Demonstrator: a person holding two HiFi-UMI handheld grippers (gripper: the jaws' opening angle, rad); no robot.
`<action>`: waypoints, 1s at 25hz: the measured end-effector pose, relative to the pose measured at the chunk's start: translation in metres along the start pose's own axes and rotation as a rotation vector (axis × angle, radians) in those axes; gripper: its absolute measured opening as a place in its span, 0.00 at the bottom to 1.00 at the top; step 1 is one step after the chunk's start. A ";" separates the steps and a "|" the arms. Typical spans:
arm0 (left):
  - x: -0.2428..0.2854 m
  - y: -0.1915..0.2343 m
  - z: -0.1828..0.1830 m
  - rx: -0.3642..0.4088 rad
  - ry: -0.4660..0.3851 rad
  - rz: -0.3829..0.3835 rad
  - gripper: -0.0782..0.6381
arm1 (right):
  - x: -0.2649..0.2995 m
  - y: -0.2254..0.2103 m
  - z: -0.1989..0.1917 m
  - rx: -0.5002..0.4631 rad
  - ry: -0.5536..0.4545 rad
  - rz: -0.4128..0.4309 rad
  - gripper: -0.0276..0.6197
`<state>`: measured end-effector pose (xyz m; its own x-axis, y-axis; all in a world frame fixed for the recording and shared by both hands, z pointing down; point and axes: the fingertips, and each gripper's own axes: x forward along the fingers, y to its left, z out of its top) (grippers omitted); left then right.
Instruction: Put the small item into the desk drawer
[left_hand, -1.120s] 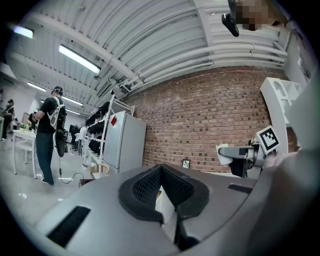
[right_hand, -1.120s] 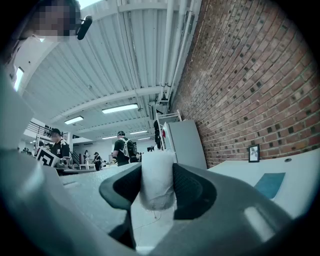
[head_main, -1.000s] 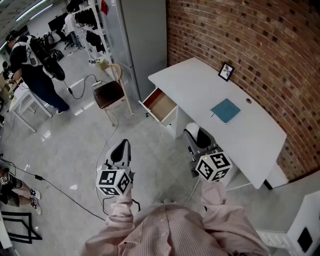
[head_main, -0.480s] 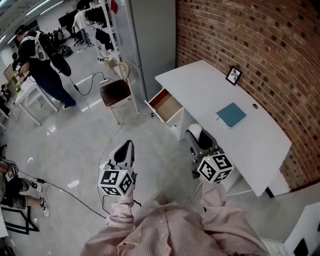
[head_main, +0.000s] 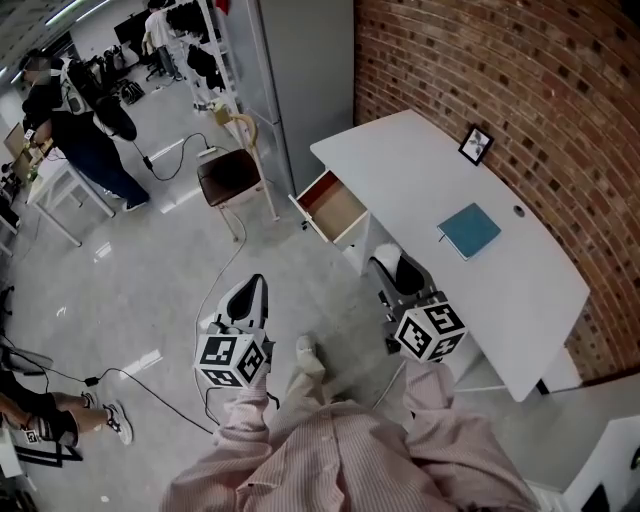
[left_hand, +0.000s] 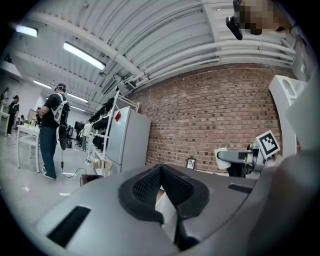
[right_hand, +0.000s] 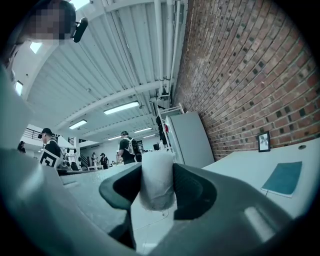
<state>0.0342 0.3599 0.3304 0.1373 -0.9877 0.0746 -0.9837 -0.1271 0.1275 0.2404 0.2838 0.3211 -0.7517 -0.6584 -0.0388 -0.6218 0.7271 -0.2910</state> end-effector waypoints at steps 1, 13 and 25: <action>0.006 0.003 -0.001 -0.001 0.003 -0.001 0.11 | 0.005 -0.003 -0.001 0.003 0.004 0.000 0.32; 0.113 0.074 -0.022 -0.062 0.076 -0.016 0.11 | 0.112 -0.064 -0.026 0.058 0.069 -0.064 0.32; 0.242 0.166 -0.036 -0.124 0.171 -0.068 0.11 | 0.246 -0.124 -0.050 0.080 0.172 -0.157 0.32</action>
<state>-0.0917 0.1035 0.4049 0.2310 -0.9460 0.2273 -0.9511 -0.1704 0.2574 0.1214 0.0417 0.3954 -0.6781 -0.7141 0.1741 -0.7194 0.5963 -0.3562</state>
